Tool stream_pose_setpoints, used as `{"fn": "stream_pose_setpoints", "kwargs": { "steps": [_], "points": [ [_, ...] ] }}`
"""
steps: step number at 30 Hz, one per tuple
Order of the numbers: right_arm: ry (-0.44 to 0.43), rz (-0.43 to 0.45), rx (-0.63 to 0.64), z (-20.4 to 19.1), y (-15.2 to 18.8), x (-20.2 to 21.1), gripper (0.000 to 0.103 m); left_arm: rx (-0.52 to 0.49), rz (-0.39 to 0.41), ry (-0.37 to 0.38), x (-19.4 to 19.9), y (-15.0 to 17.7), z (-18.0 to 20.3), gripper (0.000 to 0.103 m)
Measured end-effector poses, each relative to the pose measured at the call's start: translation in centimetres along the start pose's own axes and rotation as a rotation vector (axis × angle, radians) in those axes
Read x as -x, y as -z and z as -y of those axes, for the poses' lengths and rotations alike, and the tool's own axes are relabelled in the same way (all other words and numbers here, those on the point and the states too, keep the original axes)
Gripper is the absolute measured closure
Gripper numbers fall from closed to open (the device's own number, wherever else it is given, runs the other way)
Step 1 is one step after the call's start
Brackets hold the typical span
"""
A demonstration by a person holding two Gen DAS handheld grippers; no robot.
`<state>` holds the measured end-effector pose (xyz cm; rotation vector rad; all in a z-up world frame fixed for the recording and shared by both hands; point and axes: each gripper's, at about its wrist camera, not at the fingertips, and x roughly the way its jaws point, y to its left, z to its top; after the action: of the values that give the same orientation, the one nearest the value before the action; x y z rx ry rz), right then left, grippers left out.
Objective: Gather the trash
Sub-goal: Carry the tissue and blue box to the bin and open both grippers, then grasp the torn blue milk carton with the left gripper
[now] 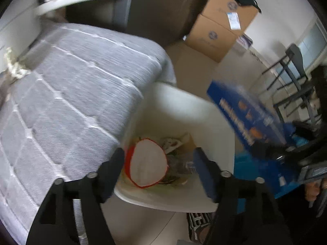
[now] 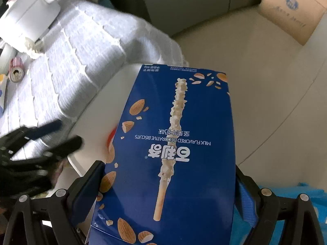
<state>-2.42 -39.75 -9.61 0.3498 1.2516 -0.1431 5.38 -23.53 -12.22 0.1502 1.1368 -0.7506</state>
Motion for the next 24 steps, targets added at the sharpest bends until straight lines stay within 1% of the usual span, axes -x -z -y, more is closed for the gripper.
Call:
{"fn": "stream_pose_setpoints", "kwargs": {
  "steps": [3, 5, 7, 10, 16, 18, 21, 24],
  "points": [
    [0.018, -0.049, 0.022, -0.8, 0.0, -1.7, 0.009, 0.02, 0.041, -0.029, 1.9, -0.1, -1.4, 0.018],
    [0.014, -0.088, 0.022, -1.4, -0.3, -3.0, 0.009, 0.033, 0.06, -0.056, 3.0, 0.0, -2.4, 0.014],
    [0.007, -0.107, 0.018, -1.7, -0.5, -3.8, 0.009, 0.061, 0.076, -0.074, 4.2, 0.2, -3.8, 0.012],
    [-0.001, -0.131, 0.011, -2.5, -1.1, -4.9, 0.009, 0.095, 0.099, -0.092, 5.8, 0.8, -5.9, 0.011],
    [0.021, -0.173, 0.019, -4.1, -1.8, -7.1, 0.008, 0.156, 0.138, -0.111, 8.9, 1.9, -9.3, 0.009],
    [0.02, -0.169, 0.022, -4.5, -2.2, -7.5, 0.006, 0.175, 0.151, -0.114, 9.8, 2.3, -10.1, 0.008],
    [-0.028, -0.158, -0.008, -4.8, -2.6, -7.4, 0.001, 0.188, 0.163, -0.125, 10.7, 2.8, -10.9, 0.008],
    [-0.043, -0.126, -0.012, -5.1, -2.8, -6.6, 0.001, 0.191, 0.173, -0.136, 11.5, 3.2, -11.3, 0.008]
  ]
}}
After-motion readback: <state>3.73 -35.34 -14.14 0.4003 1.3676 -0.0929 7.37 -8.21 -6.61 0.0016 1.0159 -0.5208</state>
